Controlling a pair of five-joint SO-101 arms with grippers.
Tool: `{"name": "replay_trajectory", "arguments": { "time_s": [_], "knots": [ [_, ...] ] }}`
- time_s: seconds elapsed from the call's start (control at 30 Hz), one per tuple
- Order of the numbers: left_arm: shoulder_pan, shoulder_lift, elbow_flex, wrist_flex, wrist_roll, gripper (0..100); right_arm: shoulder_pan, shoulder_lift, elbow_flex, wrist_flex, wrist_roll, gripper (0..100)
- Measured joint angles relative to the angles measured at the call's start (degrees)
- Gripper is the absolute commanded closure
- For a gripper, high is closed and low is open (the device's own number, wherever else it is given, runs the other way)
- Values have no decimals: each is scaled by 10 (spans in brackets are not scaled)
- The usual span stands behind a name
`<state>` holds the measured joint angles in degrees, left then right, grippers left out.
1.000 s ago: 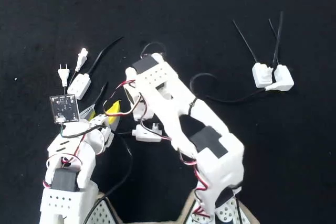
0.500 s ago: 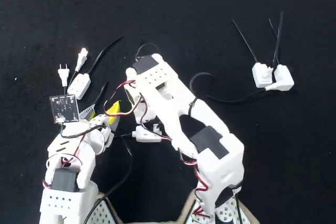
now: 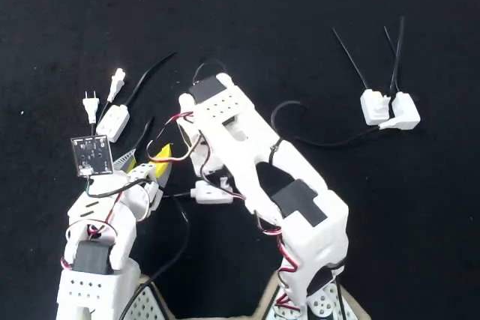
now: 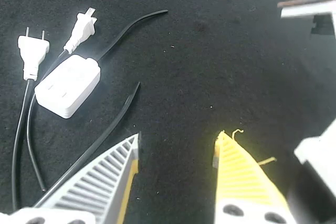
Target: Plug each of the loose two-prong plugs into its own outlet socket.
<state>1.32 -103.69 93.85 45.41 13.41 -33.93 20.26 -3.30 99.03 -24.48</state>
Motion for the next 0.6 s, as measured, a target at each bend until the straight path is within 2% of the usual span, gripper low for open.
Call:
{"name": "replay_trajectory", "arguments": {
  "time_s": [0.6],
  "knots": [
    [0,0,0,0,0,766,0,0,-14,1,-33,988]
  ]
}}
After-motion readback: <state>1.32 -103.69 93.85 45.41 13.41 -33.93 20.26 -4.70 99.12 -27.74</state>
